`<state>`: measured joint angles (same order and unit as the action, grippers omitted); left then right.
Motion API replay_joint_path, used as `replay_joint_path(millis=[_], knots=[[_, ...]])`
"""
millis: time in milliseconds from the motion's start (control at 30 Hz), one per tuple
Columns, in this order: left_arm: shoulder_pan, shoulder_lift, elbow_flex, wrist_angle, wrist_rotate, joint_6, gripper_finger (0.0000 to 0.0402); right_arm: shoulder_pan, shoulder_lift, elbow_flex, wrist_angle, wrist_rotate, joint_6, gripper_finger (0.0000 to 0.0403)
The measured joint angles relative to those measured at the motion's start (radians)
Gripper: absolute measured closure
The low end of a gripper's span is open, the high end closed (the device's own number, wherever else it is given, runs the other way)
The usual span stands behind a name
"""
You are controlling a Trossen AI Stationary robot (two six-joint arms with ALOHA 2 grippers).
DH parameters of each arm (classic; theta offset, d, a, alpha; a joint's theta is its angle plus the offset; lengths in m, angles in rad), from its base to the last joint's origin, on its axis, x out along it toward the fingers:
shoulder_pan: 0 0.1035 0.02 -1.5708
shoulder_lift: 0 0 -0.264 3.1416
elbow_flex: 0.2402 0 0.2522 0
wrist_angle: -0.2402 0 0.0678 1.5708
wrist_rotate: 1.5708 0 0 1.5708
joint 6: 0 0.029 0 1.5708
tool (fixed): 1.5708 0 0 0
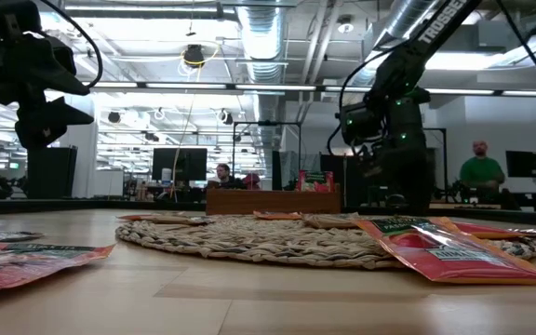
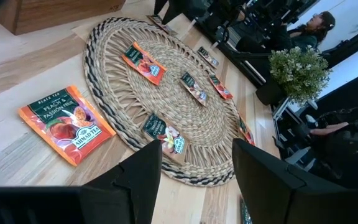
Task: Pick & Place Tea
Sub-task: Put the brown tea bag into the middle section of the brown wooden organizer
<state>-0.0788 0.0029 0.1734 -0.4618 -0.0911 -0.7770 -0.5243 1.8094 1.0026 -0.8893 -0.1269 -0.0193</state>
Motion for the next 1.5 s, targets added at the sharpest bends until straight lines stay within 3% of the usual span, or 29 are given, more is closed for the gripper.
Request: replay_joint_path(millis=[267,1000,1233,1500], knots=[[0.0,0.0,0.0,0.0,0.0,-0.003,0.0214,0.0,0.026,0.003,-0.006,0.004,-0.007,0.0248],[0.0,0.0,0.0,0.004,0.0,-0.002,0.0214,0.02,-0.041,-0.008,-0.012,0.051,0.091,0.0396],[0.0,0.0,0.0,0.019,0.0,-0.001,0.0214,0.064,-0.063,-0.008,-0.037,0.102,0.126,0.04],[0.0,0.0,0.0,0.044,-0.001,0.003,0.0214,0.116,-0.226,-0.007,-0.046,0.182,0.196,0.0402]])
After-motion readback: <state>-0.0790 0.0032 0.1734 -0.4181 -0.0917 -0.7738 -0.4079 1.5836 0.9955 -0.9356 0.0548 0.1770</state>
